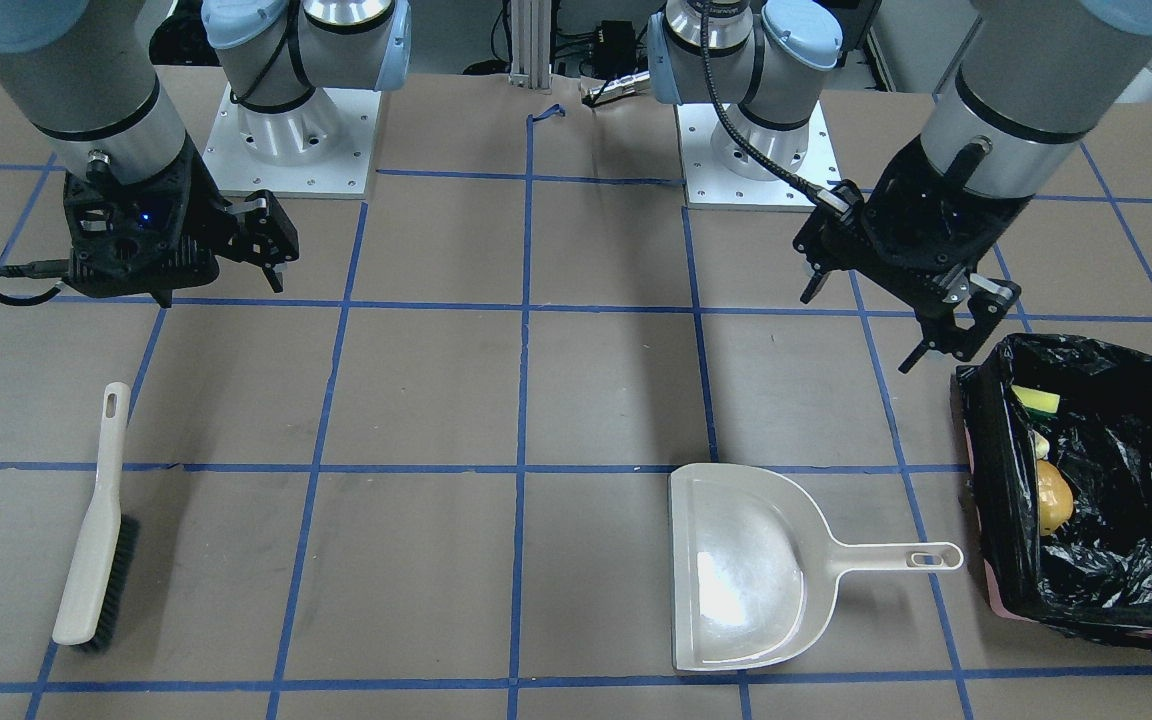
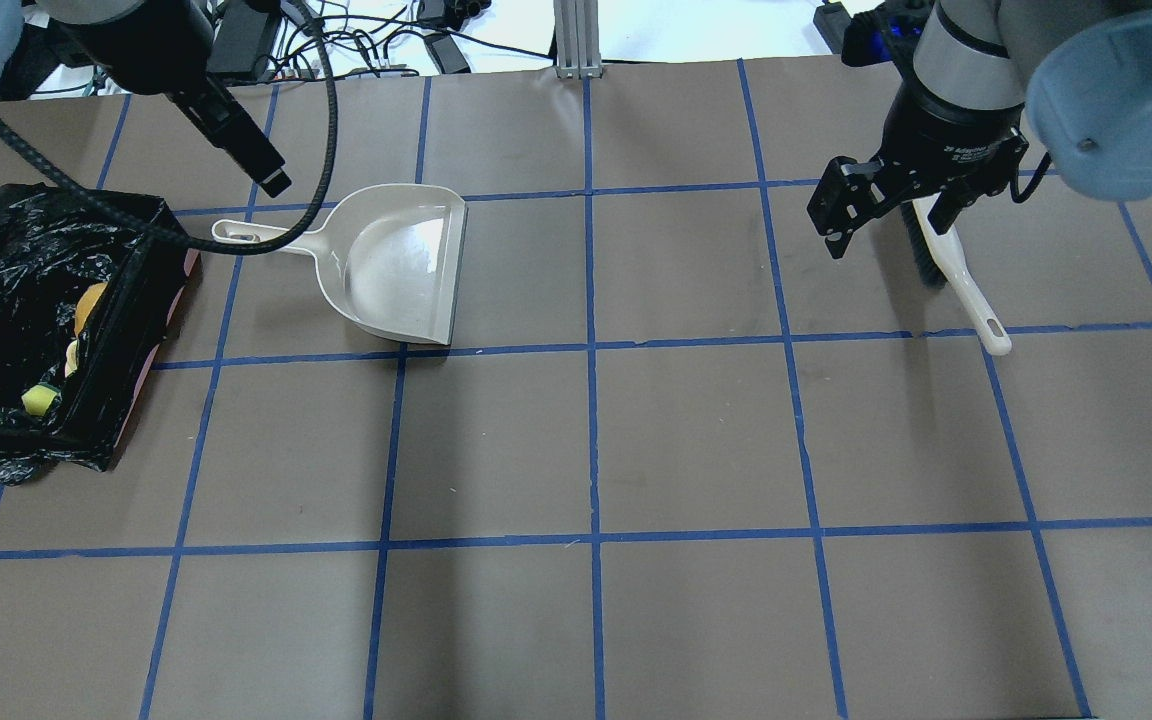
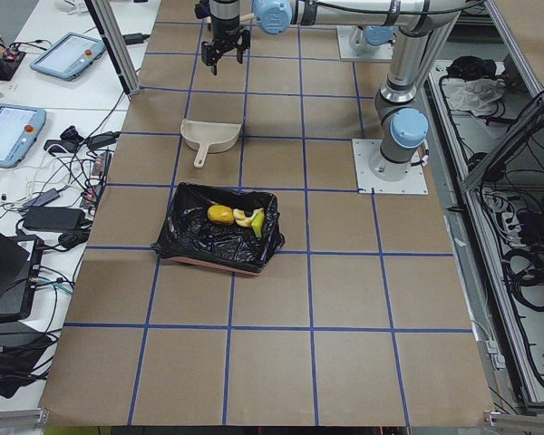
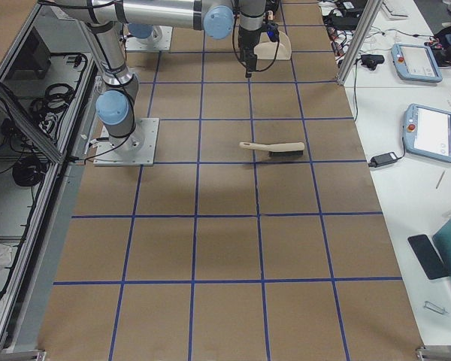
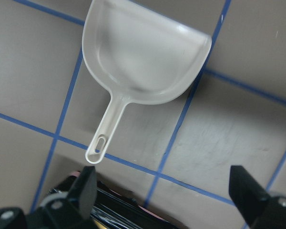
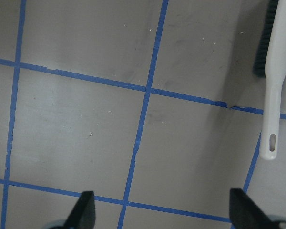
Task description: Sweep and dump trash into bin
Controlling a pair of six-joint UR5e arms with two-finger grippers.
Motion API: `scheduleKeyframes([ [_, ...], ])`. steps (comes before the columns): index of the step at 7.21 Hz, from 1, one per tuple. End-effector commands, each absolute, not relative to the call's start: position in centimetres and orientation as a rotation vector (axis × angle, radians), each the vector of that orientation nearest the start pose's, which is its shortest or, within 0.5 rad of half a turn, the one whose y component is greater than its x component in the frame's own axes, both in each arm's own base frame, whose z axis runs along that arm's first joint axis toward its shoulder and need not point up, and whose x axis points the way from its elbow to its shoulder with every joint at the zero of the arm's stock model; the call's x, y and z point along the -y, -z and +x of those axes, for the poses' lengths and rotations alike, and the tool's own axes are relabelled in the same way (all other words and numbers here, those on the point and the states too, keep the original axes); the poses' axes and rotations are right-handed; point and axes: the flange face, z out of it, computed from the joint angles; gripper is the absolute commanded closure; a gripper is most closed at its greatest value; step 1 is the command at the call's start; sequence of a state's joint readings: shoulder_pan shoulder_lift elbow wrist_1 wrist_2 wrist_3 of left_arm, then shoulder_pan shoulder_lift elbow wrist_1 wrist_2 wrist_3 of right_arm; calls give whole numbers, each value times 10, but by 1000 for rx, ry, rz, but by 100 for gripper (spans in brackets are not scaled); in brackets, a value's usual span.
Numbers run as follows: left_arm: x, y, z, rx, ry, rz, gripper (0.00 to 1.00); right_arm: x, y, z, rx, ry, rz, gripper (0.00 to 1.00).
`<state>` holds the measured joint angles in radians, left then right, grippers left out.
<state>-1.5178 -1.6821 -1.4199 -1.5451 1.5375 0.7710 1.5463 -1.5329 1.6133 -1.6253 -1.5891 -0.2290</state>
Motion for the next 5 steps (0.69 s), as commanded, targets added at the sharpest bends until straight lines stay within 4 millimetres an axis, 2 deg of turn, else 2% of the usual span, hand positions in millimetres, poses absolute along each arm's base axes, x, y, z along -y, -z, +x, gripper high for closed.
scheduleKeyframes([
  [1,524,-519,-117,-3079,95,700,0,507,-454,119,-3143,-45,-325,0],
  [3,513,-523,-110,-3119,81,430,0,506,-452,118,-3154,-53,-326,0],
  [4,505,-519,-102,-3076,51,279,0,507,-453,118,-3150,-47,-326,0],
  [5,497,-514,-98,-3061,33,225,0,507,-452,118,-3154,-48,-328,0],
])
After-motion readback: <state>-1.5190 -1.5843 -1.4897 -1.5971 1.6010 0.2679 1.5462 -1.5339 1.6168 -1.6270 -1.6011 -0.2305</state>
